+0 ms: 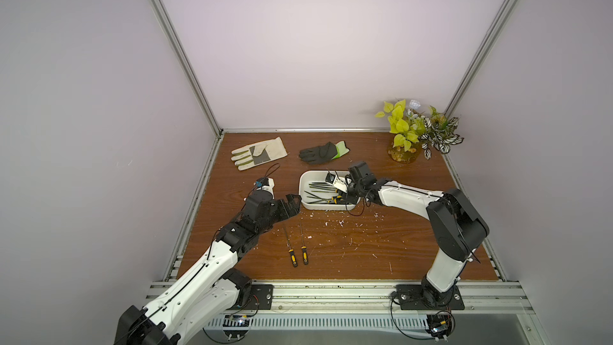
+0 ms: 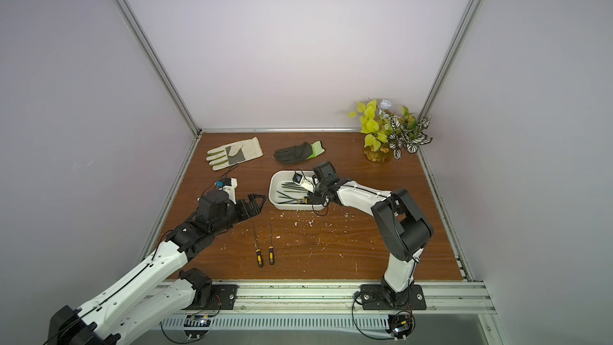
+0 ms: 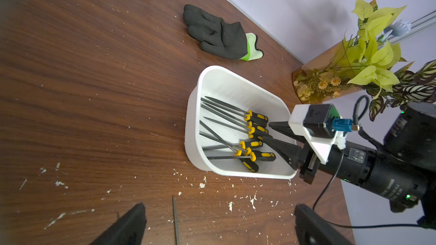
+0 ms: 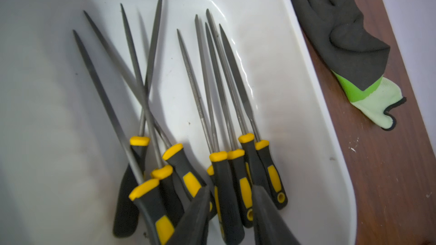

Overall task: Put the file tool into the storage box
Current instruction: Place the file tool in the storage box.

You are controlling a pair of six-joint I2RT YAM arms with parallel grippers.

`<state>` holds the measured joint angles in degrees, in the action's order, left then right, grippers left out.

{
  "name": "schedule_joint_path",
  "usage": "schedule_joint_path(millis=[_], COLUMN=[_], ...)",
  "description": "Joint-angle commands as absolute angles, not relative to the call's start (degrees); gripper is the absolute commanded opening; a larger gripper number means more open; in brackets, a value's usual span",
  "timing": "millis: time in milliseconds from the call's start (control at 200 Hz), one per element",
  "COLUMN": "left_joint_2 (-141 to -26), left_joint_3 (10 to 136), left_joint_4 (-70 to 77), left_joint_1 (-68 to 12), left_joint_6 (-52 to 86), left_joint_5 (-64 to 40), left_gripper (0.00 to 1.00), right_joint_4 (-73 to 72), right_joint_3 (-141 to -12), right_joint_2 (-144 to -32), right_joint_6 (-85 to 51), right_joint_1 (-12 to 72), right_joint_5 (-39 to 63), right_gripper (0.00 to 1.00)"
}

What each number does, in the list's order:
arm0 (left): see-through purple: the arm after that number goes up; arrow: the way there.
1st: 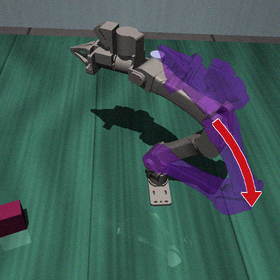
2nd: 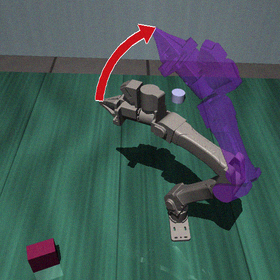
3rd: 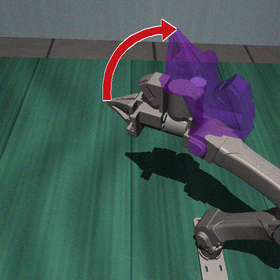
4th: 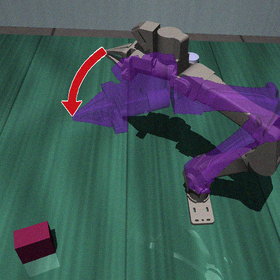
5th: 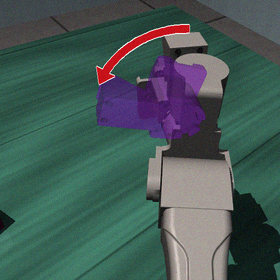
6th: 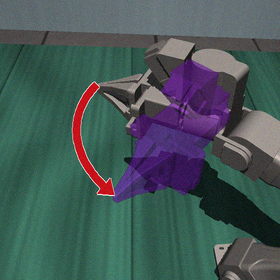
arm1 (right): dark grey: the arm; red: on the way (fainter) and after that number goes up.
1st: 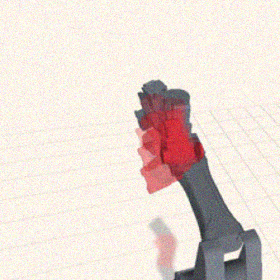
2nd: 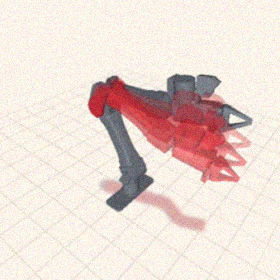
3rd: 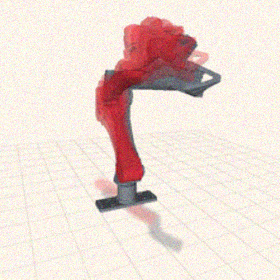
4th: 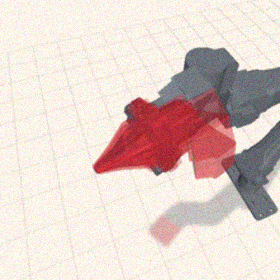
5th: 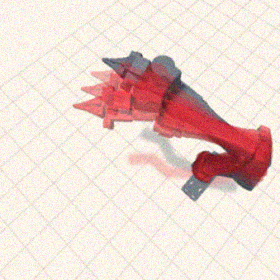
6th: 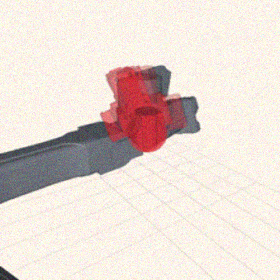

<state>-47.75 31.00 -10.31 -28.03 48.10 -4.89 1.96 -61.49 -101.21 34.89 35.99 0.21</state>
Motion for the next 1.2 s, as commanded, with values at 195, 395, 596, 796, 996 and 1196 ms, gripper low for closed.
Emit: schedule_joint_path(millis=[195,395,596,796,996,1196], left_joint_2=[-50.7,-51.5,-52.2,-52.5,-49.6,-46.4], left_joint_3=[28.7,28.7,29.0,28.8,27.2,25.4], left_joint_4=[-6.3,-5.7,-5.1,-5.3,-6.2,-9.4], left_joint_1=[-28.1,-29.6,-30.6,-31.1,-31.0,-29.3], left_joint_6=[49.2,49.4,49.9,50.1,50.7,51.2], left_joint_5=[-7.4,-6.7,-6.0,-5.1,-2.0,2.7], left_gripper=[1.0,1.0,1.0,1.0,1.0,1.0], right_joint_4=[3.2,5.4,5.7,6.0,8.1,8.0], right_joint_3=[-61.0,-62.6,-65.0,-67.0,-71.4,-66.8], right_joint_2=[-96.1,-100.1,-102.3,-102.2,-96.5,-87.1], right_joint_6=[26.8,25.7,24.6,23.1,10.8,-5.9], right_joint_1=[36.1,36.1,36.1,36.1,36.4,41.8], right_joint_5=[0.8,0.2,1.7,1.0,-2.4,-4.0], right_gripper=[0.35,0.33,0.33,0.33,0.36,0.38])
